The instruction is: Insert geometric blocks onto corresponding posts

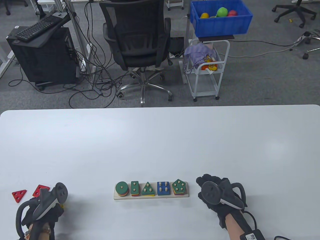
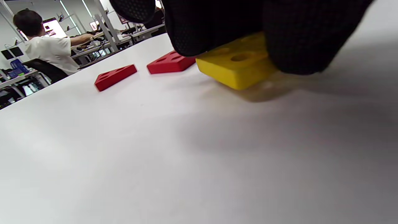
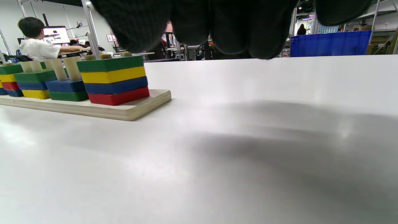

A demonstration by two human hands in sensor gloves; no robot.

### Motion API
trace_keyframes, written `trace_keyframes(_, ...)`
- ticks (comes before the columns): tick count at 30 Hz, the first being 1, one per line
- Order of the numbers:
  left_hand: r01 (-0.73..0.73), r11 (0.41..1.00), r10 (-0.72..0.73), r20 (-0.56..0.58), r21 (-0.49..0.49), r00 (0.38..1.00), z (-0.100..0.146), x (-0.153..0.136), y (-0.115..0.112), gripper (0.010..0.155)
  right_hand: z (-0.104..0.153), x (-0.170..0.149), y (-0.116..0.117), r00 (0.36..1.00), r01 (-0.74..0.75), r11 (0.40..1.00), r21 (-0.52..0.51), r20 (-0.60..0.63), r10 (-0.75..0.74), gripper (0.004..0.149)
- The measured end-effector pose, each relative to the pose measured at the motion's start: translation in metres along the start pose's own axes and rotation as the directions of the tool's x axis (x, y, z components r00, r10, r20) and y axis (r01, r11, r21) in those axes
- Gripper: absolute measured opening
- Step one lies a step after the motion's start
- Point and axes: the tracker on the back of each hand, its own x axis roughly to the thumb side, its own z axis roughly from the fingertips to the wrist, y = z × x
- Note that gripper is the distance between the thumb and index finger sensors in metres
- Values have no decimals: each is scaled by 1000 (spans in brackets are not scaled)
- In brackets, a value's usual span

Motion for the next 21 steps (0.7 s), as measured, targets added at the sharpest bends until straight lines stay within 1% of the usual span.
trace_keyframes(1,-31,999,30,32,35,999,3,3,5,71,0,0,-1,1000,1,1000,-3,0,-1,58)
trace_keyframes(3,-67,996,63,69,66,996,7,8,13,71,0,0,-1,1000,0,1000,-4,1,0,58)
trace_keyframes(6,-134,983,112,162,127,980,16,25,29,71,0,0,-1,1000,-7,1000,-8,3,7,58)
trace_keyframes(9,-162,976,121,255,145,959,24,47,40,71,0,1,-1,1000,-8,1000,-10,6,8,58)
trace_keyframes(13,-164,966,72,399,202,914,44,95,61,70,0,2,-2,1000,-19,1000,-12,11,19,58)
trace_keyframes(15,-174,962,59,463,210,884,54,118,70,70,0,2,-1,1000,-21,1000,-11,13,21,58)
trace_keyframes(19,-199,964,61,579,178,813,70,170,87,70,-1,4,1,999,-33,999,1,15,33,58)
trace_keyframes(21,-190,965,40,617,179,786,77,196,94,70,-1,4,2,999,-38,999,4,17,38,58)
